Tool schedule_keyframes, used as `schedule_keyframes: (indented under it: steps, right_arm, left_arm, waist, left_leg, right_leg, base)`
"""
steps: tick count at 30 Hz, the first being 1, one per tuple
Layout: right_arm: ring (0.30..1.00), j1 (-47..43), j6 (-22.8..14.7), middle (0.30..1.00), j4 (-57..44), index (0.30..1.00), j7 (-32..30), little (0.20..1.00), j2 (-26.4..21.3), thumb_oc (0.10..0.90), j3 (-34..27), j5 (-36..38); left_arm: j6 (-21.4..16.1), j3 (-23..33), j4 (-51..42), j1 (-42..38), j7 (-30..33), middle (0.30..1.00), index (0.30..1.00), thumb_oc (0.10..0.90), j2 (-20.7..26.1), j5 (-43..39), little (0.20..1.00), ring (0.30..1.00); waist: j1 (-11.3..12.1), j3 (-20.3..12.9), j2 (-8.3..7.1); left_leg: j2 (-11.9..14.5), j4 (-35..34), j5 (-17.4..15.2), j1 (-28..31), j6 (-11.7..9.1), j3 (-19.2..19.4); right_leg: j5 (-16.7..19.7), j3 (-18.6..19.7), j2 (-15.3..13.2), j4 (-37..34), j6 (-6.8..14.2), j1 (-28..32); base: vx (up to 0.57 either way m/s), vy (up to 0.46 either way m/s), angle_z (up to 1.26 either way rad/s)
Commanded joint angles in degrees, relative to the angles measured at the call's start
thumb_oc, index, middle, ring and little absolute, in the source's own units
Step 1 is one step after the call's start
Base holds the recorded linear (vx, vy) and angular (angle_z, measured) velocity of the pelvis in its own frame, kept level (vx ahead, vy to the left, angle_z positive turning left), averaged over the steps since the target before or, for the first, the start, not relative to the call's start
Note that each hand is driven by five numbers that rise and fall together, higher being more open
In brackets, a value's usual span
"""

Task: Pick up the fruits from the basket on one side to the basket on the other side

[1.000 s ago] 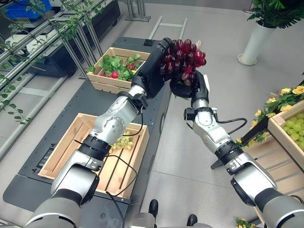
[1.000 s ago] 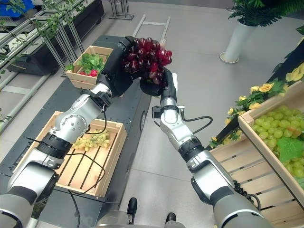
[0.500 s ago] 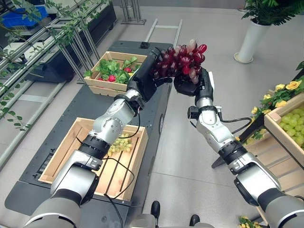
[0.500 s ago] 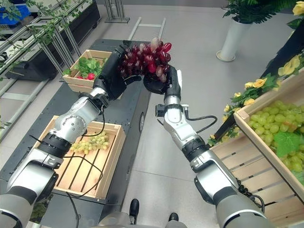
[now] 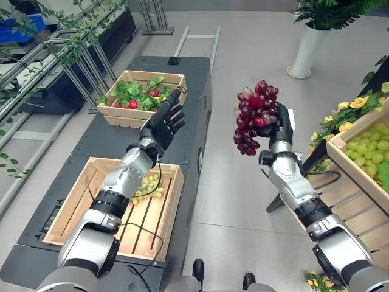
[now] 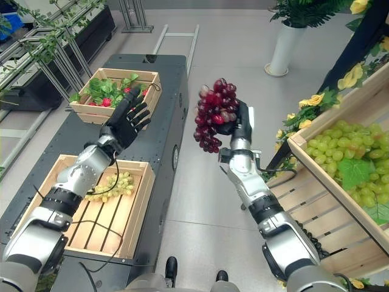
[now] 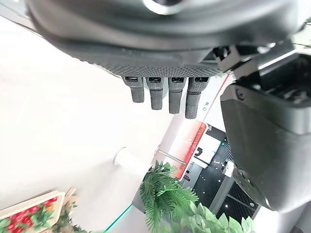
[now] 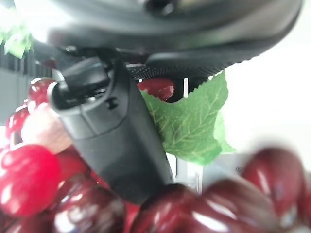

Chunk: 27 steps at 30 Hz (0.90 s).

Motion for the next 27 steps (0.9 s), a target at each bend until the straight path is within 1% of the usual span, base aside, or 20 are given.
schedule_keyframes:
  steps: [1, 3, 5, 7, 10, 11, 13, 18, 21, 23, 24, 27]
  right_arm:
    - [0.3, -0.1, -9.89, 0.3, -4.54, 0.3, 4.14, 0.3, -3.57, 0.4, -3.57, -4.25]
    - [0.3, 1.75, -9.37, 0.3, -4.63, 0.3, 5.27, 0.3, -4.0, 0.4, -4.43, -4.09]
    - [0.3, 3.17, -8.98, 0.3, -4.24, 0.3, 6.33, 0.3, -4.15, 0.4, -4.97, -4.12]
    - [0.3, 5.83, -8.73, 0.3, -3.89, 0.3, 8.33, 0.3, -4.24, 0.4, -5.68, -4.11]
    - [0.3, 8.93, -8.53, 0.3, -3.37, 0.3, 10.09, 0.3, -4.31, 0.4, -6.42, -2.89]
    - [0.3, 11.52, -8.52, 0.3, -2.84, 0.3, 11.73, 0.3, -4.23, 0.4, -7.4, -1.73]
    - [0.3, 14.72, -8.35, 0.3, -2.68, 0.3, 13.68, 0.3, -4.23, 0.4, -8.5, -1.04]
    - [0.3, 18.91, -7.3, 0.3, -0.47, 0.3, 17.28, 0.3, -4.27, 0.4, -9.54, 0.57]
    - [0.3, 22.18, -6.99, 0.3, 1.41, 0.3, 19.79, 0.3, -4.05, 0.4, -10.45, 2.1]
    - [0.3, 23.4, -6.64, 0.3, 2.26, 0.3, 20.41, 0.3, -3.87, 0.4, -10.73, 2.98]
    - [0.3, 23.5, -6.55, 0.3, 3.1, 0.3, 20.43, 0.3, -3.68, 0.4, -10.7, 3.78]
    - [0.3, 21.22, -7.66, 0.3, 6.56, 0.3, 20.89, 0.3, -3.06, 0.4, -10.59, 6.22]
  left_arm:
    - [-3.96, 2.95, 1.13, -0.95, -6.62, 0.9, 0.9, 0.8, 1.44, 3.03, 0.9, 0.9]
    - [-3.48, 3.56, -0.14, 0.9, -7.79, 0.9, 0.9, 0.8, 1.44, 3.62, 0.9, 0.9]
    - [-4.14, 3.99, -0.85, 2.39, -8.87, 0.9, 0.9, 0.8, 1.27, 4.95, 0.9, 0.9]
    - [-6.61, 4.79, -1.53, 4.98, -10.46, 0.9, 0.9, 0.8, 1.06, 7.45, 0.9, 0.9]
    - [-8.45, 5.57, -2.47, 7.58, -10.64, 0.9, 0.9, 0.8, 0.76, 10.47, 0.9, 0.9]
    - [-10.36, 6.13, -2.69, 9.91, -10.86, 0.9, 0.9, 0.8, 0.42, 13.66, 0.9, 0.9]
    - [-11.95, 6.87, -2.99, 12.95, -10.66, 0.9, 0.9, 0.8, 0.04, 15.89, 0.9, 0.9]
    - [-14.43, 7.67, -1.88, 17.1, -8.14, 0.9, 0.9, 0.8, -1.78, 17.96, 0.9, 0.9]
    - [-17.32, 8.09, -1.32, 20.38, -5.59, 0.9, 0.9, 0.8, -3.5, 20.81, 0.9, 0.9]
    - [-20.85, 8.39, -0.94, 21.8, -2.75, 0.9, 0.9, 0.8, -4.1, 23.01, 0.9, 0.9]
    - [-23.71, 8.54, -0.56, 22.07, -0.53, 0.9, 0.9, 0.8, -4.37, 24.52, 0.9, 0.9]
    - [-28.62, 9.31, 0.22, 20.67, 3.13, 0.9, 0.9, 0.8, -5.58, 22.09, 0.9, 0.9]
  waist:
    - [-0.83, -8.16, -0.73]
    - [-1.07, -7.94, -0.82]
    - [-1.24, -7.76, -0.84]
    - [-1.47, -7.49, -0.89]
    - [-1.74, -7.28, -0.93]
    - [-1.99, -7.02, -1.01]
    - [-2.29, -6.51, -1.1]
    - [-2.77, -4.72, -1.23]
    - [-3.05, -3.69, -1.36]
    - [-3.12, -2.98, -1.45]
    - [-3.17, -2.35, -1.5]
    - [-3.23, 1.0, -1.57]
  left_leg:
    - [-3.24, 0.12, -8.78, 3.56, 0.01, 0.0]
    - [-3.22, 0.12, -8.89, 3.74, 0.12, 0.36]
    - [-3.22, 0.12, -8.95, 3.91, 0.17, 0.73]
    - [-3.23, 0.12, -9.04, 4.1, 0.29, 1.17]
    - [-3.15, 0.12, -9.08, 4.16, 0.33, 1.67]
    - [-3.11, 0.12, -9.1, 4.16, 0.4, 1.98]
    - [-3.09, 0.12, -9.1, 4.07, 0.54, 2.37]
    - [-3.03, 0.12, -8.97, 3.36, 0.77, 3.26]
    - [-3.03, 0.12, -9.07, 3.2, 0.87, 3.57]
    - [-2.98, 0.13, -8.92, 2.77, 0.91, 3.75]
    - [-2.98, 0.33, -8.9, 2.32, 0.93, 3.86]
    - [-2.81, 1.56, -8.77, -0.14, 0.98, 4.02]
  right_leg:
    - [-0.53, 0.48, 3.5, 0.11, -4.24, -0.87]
    - [-0.47, 0.8, 3.61, 0.11, -4.24, -0.86]
    - [-0.37, 1.01, 3.7, 0.11, -4.19, -0.84]
    - [-0.29, 1.33, 3.8, 0.11, -4.13, -0.83]
    - [-0.1, 1.64, 3.86, 0.11, -4.0, -0.98]
    - [0.04, 1.91, 3.91, 0.11, -3.95, -1.13]
    - [0.2, 2.42, 4.01, 0.11, -3.9, -1.42]
    - [0.7, 2.89, 4.06, 0.11, -3.82, -2.49]
    - [0.82, 3.12, 4.04, 0.11, -3.72, -2.8]
    - [1.06, 3.19, 3.97, 0.11, -3.64, -3.33]
    - [1.16, 3.3, 3.94, 0.19, -3.67, -3.77]
    - [0.88, 3.64, 3.85, 2.32, -3.97, -6.68]
  base:
    - [0.01, 0.018, -0.2]
    - [0.01, 0.021, -0.16]
    - [0.02, 0.021, -0.23]
    - [0.03, 0.019, -0.18]
    - [0.04, 0.011, -0.11]
    - [0.05, 0.008, -0.23]
    - [0.04, 0.005, -0.17]
    - [0.01, -0.001, -0.2]
    - [0.05, -0.01, -0.17]
    - [0.02, -0.007, -0.01]
    - [-0.02, -0.023, -0.05]
    - [-0.1, -0.026, -0.1]
